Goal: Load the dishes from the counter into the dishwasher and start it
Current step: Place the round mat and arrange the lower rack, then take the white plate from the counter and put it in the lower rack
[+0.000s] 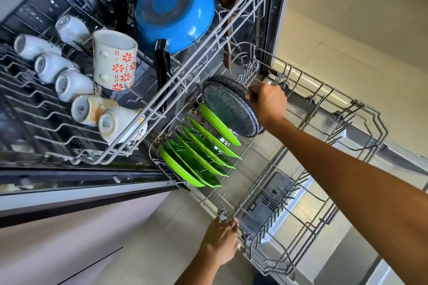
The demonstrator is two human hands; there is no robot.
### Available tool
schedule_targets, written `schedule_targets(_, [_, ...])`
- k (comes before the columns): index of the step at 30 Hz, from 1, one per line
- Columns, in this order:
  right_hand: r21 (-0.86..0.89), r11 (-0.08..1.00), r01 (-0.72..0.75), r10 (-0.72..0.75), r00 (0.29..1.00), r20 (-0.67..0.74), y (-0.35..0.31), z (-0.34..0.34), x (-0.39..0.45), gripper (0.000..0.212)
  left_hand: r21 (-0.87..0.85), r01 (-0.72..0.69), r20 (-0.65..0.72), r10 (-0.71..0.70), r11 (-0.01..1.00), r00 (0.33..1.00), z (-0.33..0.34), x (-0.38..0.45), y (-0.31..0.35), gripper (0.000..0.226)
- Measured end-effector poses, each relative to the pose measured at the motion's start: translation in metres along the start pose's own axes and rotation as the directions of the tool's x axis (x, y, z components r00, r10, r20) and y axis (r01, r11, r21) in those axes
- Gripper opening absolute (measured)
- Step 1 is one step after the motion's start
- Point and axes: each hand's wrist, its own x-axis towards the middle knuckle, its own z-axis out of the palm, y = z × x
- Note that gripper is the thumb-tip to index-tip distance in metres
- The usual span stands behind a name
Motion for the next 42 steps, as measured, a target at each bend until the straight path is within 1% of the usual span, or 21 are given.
schedule_targets(3, [0.060,0.998,-0.011,0.017,0.995,-0.100,0.010,-0.001,0.001,0.016,0.002,-0.002,0.002,0.002,1.000,1.000,0.000,-0.001,0.000,0.058])
schedule_targets(5, [0.087,0.996,-0.010,0.019,0.994,-0.112,0.013,0.000,-0.002,0.015,-0.012,0.004,-0.010,-0.004,1.000,1.000,0.001,0.000,0.000,0.057])
schedule_targets(7, [0.101,0.995,0.001,0.005,0.998,-0.060,0.012,0.005,-0.003,0.015,-0.026,0.017,-0.016,-0.017,1.000,1.000,0.002,0.001,-0.001,0.056])
schedule_targets(10, [0.083,0.995,0.052,-0.059,0.994,0.088,0.000,0.012,0.002,0.018,-0.029,0.027,-0.017,-0.027,0.999,0.999,0.001,0.002,0.001,0.056])
schedule_targets(13, [0.040,0.994,0.100,-0.107,0.965,0.241,-0.014,0.016,0.005,0.026,-0.030,0.025,-0.007,-0.025,0.999,1.000,-0.001,0.002,0.002,0.056])
schedule_targets(14, [0.034,0.991,0.129,-0.134,0.949,0.285,-0.017,0.016,0.003,0.024,-0.033,0.028,-0.008,-0.028,0.999,1.000,-0.001,0.002,0.002,0.056])
schedule_targets(15, [0.046,0.987,0.156,-0.162,0.933,0.321,-0.018,0.015,0.001,0.018,-0.034,0.032,-0.007,-0.032,0.999,0.999,-0.002,0.002,0.003,0.056])
schedule_targets(16, [0.072,0.981,0.178,-0.192,0.920,0.343,-0.017,0.014,-0.001,0.015,-0.036,0.033,-0.009,-0.034,0.999,0.999,-0.002,0.001,0.003,0.056])
schedule_targets(18, [0.127,0.975,0.184,-0.219,0.904,0.366,-0.012,0.012,-0.004,0.018,-0.034,0.034,-0.010,-0.035,0.999,0.999,-0.002,0.001,0.003,0.055])
schedule_targets(20, [0.154,0.977,0.147,-0.194,0.914,0.357,-0.007,0.012,-0.007,0.020,-0.029,0.045,-0.011,-0.046,0.999,0.999,-0.001,0.000,0.004,0.054])
schedule_targets(24, [0.198,0.980,-0.001,-0.047,0.970,0.239,0.003,0.008,-0.020,0.026,-0.041,0.057,-0.058,-0.059,0.998,0.997,-0.003,-0.006,0.006,0.052])
schedule_targets(27, [0.188,0.982,0.001,-0.025,0.992,0.125,0.007,-0.012,-0.046,0.027,-0.101,0.067,-0.132,-0.081,0.993,0.988,-0.011,-0.017,0.012,0.049])
schedule_targets(30, [0.213,0.976,0.039,-0.046,0.999,0.028,0.004,-0.038,-0.084,0.026,-0.187,0.035,-0.282,-0.088,0.982,0.955,-0.027,-0.036,0.025,0.048])
schedule_targets(31, [0.211,0.975,0.073,-0.076,0.997,0.006,0.001,-0.047,-0.098,0.025,-0.209,0.031,-0.331,-0.101,0.977,0.938,-0.037,-0.047,0.029,0.048])
schedule_targets(32, [0.198,0.973,0.117,-0.116,0.993,-0.018,-0.005,-0.060,-0.113,0.023,-0.216,0.033,-0.411,-0.121,0.976,0.903,-0.047,-0.061,0.034,0.046])
schedule_targets(35, [0.157,0.967,0.199,-0.200,0.980,-0.009,-0.034,-0.102,-0.152,0.018,-0.212,0.028,-0.625,-0.158,0.977,0.764,-0.079,-0.118,0.048,0.049])
schedule_targets(37, [0.172,0.949,0.264,-0.269,0.963,0.008,-0.067,-0.144,-0.182,0.016,-0.229,0.062,-0.684,-0.206,0.972,0.700,-0.111,-0.179,0.062,0.050])
schedule_targets(39, [0.206,0.912,0.354,-0.356,0.934,-0.028,-0.106,-0.190,-0.215,0.014,-0.206,0.095,-0.783,-0.222,0.974,0.581,-0.144,-0.245,0.075,0.045])
schedule_targets(41, [0.234,0.870,0.434,-0.428,0.900,-0.077,-0.150,-0.241,-0.252,0.014,-0.242,0.098,-0.845,-0.259,0.965,0.467,-0.163,-0.327,0.093,0.042])
schedule_targets(42, [0.257,0.842,0.474,-0.461,0.880,-0.114,-0.175,-0.263,-0.272,0.015,-0.275,0.125,-0.858,-0.302,0.953,0.415,-0.163,-0.369,0.102,0.042])
